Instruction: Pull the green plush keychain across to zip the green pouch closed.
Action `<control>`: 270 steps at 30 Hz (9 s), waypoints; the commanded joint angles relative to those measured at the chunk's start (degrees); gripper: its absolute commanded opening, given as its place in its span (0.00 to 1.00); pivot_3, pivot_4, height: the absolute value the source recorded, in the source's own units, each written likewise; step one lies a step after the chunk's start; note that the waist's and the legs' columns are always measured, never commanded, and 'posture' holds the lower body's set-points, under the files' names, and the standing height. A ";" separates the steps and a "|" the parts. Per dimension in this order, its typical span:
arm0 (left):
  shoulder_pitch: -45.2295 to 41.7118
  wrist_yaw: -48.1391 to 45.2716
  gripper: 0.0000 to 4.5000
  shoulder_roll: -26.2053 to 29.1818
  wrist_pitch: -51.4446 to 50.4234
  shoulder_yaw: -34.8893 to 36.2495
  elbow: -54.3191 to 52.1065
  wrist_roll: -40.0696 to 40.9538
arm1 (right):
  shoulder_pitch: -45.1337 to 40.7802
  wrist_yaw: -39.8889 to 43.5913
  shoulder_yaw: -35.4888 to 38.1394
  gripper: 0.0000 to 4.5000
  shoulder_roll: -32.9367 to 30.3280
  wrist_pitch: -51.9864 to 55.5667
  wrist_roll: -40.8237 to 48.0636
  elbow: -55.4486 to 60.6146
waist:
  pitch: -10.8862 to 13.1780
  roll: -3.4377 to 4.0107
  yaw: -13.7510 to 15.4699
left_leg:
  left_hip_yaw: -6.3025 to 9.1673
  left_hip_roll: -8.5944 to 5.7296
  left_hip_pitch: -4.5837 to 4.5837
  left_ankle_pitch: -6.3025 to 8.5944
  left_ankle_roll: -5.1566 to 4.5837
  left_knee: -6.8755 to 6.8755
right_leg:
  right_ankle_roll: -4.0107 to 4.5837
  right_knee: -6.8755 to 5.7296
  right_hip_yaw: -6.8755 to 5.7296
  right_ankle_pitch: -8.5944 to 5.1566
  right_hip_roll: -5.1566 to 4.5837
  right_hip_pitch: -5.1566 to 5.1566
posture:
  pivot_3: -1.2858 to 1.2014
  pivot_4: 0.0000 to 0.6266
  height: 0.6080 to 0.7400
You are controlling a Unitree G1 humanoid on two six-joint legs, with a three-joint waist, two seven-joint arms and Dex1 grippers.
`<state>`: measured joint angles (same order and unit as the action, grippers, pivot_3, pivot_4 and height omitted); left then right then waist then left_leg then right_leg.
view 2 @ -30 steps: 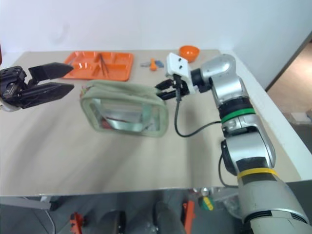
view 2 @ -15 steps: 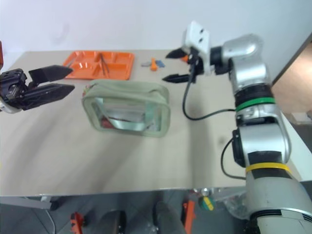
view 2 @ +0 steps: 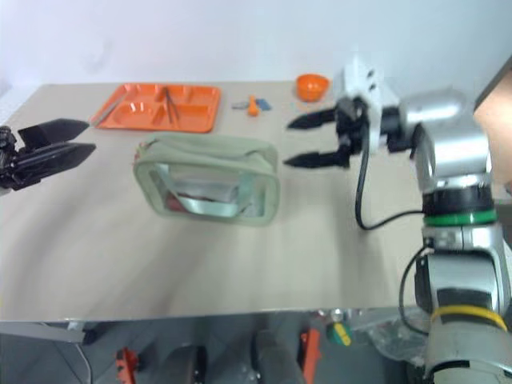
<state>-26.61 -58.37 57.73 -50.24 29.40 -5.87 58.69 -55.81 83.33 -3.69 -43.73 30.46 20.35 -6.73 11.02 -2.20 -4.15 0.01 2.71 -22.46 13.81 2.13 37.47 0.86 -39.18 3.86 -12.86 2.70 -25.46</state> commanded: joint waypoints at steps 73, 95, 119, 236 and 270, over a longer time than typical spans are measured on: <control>3.62 0.29 1.00 0.21 6.73 -3.60 13.06 -12.72 | 6.16 -7.24 -2.64 0.01 2.78 -9.22 -2.57 -1.78 | 0.00 0.00 -0.04 | -0.01 -0.05 0.02 0.00 0.00 0.01 | -0.06 0.06 -0.09 0.02 0.10 0.04 | 0.52 0.24 1.00; -12.17 3.50 1.00 -12.02 13.47 -16.08 30.12 -26.17 | 6.93 -6.77 -0.77 0.01 1.13 -7.30 -0.84 1.46 | -0.02 -0.03 0.89 | 0.01 -0.07 -0.04 0.00 0.00 0.04 | -0.07 0.06 -0.11 0.04 0.08 0.04 | 0.52 0.24 1.00; -20.21 5.29 0.73 -21.51 16.13 -17.90 39.72 -31.37 | 8.60 -9.59 0.10 0.00 0.37 -5.47 0.33 5.06 | -0.03 -0.05 1.34 | 0.01 -0.09 -0.05 0.00 0.00 0.08 | -0.11 0.05 -0.09 0.07 0.08 0.06 | 0.52 0.24 1.00; -9.59 -9.00 0.01 -7.05 4.51 -20.17 4.04 -21.24 | 8.53 -10.73 -0.45 0.00 1.24 -5.33 0.64 5.74 | -0.02 -0.04 0.91 | -0.05 -0.02 -0.01 0.01 -0.03 0.08 | -0.08 0.04 0.02 0.05 0.17 0.05 | 0.52 0.24 1.00; -6.04 -5.71 0.00 -7.62 3.64 -19.51 -2.56 -20.30 | -4.40 -12.95 6.22 0.73 -4.85 -3.01 1.55 -5.42 | -0.02 -0.03 1.23 | -0.08 -0.07 0.01 0.02 -0.03 0.08 | -0.10 0.07 0.03 0.05 0.12 0.05 | 0.52 0.24 1.00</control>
<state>-32.10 -64.00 50.16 -47.76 8.91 -6.42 37.19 -56.29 72.83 -0.91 -49.85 29.73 20.90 -12.82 11.00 -2.23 -2.92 -0.08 2.65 -22.43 13.82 2.09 37.55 0.77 -39.12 3.89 -12.81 2.82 -25.41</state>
